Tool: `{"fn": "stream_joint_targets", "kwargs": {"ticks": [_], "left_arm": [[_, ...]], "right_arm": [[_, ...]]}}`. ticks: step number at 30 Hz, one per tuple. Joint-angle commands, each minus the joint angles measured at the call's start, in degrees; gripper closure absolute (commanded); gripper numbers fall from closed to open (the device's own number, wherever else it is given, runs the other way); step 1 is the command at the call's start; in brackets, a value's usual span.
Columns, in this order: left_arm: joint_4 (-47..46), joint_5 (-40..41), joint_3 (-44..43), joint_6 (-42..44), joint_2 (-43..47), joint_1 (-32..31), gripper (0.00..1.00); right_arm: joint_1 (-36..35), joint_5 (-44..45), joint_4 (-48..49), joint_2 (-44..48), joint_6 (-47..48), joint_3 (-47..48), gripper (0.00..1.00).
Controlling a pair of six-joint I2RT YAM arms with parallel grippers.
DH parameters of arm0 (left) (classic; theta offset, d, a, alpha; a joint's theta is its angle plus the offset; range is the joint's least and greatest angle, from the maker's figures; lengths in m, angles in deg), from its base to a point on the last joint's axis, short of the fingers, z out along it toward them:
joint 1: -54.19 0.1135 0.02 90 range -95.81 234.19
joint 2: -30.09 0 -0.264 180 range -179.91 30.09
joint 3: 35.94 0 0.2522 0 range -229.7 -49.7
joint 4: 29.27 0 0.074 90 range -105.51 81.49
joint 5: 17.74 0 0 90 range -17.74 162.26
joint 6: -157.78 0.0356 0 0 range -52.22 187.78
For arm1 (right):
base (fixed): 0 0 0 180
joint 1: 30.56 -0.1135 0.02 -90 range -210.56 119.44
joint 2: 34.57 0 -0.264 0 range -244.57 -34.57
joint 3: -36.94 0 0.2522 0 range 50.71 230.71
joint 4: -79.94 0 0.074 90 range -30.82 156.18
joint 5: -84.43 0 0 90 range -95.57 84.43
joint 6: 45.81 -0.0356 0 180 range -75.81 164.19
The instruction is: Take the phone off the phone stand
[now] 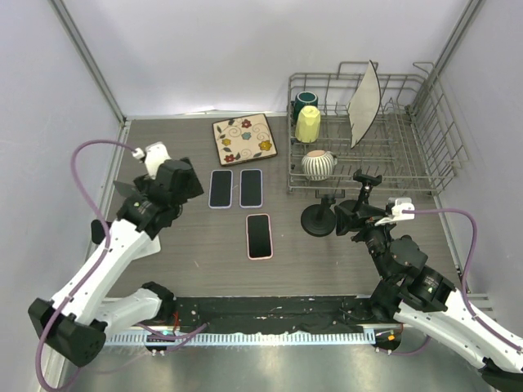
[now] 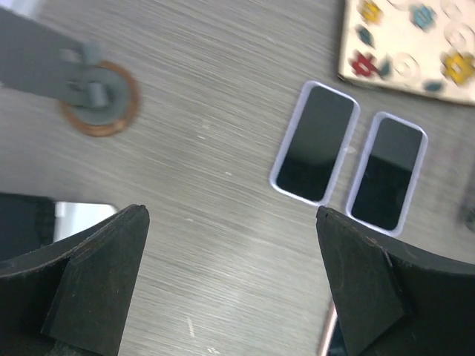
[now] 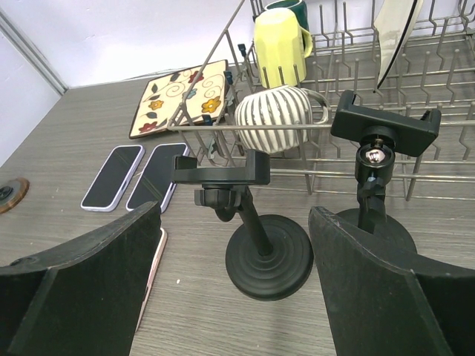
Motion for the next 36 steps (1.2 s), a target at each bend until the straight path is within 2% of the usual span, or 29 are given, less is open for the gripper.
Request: {"fn": "stream_joint_targets", "kwargs": {"ticks": [1,8,14,17,22,24,28,36], "left_arm": [[5.67,10.72,0.04,-1.69,5.0,5.86,0.0],[7.69,12.55,2.24,-0.19,11.16,21.76,0.06],[10.86,27.64,3.74,-3.8,16.25,23.02,0.09],[11.3,32.67,4.79,-4.59,18.27,23.1,0.09],[6.91,34.88,9.53,-0.47,20.56,24.41,0.09],[5.6,32.54,11.2,0.5,20.22,26.34,0.08],[3.66,23.48,13.14,0.51,19.16,36.17,0.07],[-2.66,14.5,15.51,-2.48,17.31,40.94,0.04]], "right_arm": [[0.04,-0.7,1.9,0.27,-0.22,0.37,0.14],[-0.04,-1.32,1.9,0.35,-0.22,0.45,0.14],[-0.04,-1.58,1.9,0.53,-0.14,0.54,0.14],[0.04,-1.93,1.9,0.53,-0.14,0.63,0.14],[-0.04,-2.46,1.82,0.97,-0.22,0.63,0.14],[-0.04,-2.55,1.9,1.41,-0.22,0.54,0.14],[0.04,-2.98,1.9,1.5,-0.4,0.45,0.14],[-0.04,-3.34,1.9,2.2,-0.49,0.37,0.14]]}}
